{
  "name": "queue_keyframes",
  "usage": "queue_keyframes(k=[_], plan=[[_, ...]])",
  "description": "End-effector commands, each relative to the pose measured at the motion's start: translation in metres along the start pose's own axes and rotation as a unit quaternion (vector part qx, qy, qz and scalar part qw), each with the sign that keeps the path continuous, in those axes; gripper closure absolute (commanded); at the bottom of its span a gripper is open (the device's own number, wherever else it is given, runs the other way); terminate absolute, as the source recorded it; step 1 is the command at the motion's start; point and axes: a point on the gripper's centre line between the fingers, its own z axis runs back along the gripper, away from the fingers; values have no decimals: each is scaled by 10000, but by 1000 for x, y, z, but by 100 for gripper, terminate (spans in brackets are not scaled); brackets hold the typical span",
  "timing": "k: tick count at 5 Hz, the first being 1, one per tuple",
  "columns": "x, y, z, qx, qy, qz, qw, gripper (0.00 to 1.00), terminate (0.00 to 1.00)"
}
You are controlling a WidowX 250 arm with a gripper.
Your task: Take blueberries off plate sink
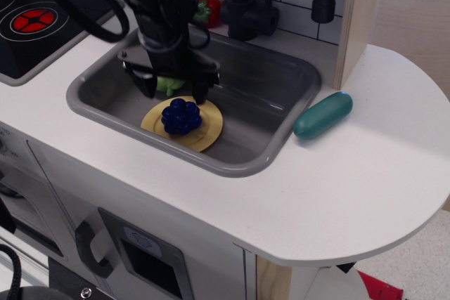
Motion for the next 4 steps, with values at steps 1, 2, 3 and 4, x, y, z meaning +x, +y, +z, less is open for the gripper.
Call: queue_keyframes(k=[1,2,3,4], plan=[[-3,-2,-12,96,-146,78,9998,0,0],[-8,-3,-16,65,-55,101,9999,0,0],[-9,-5,-19,-18,-15,201,9998,100,0],[-2,-9,-13,-25,72,407,9991,100,0]])
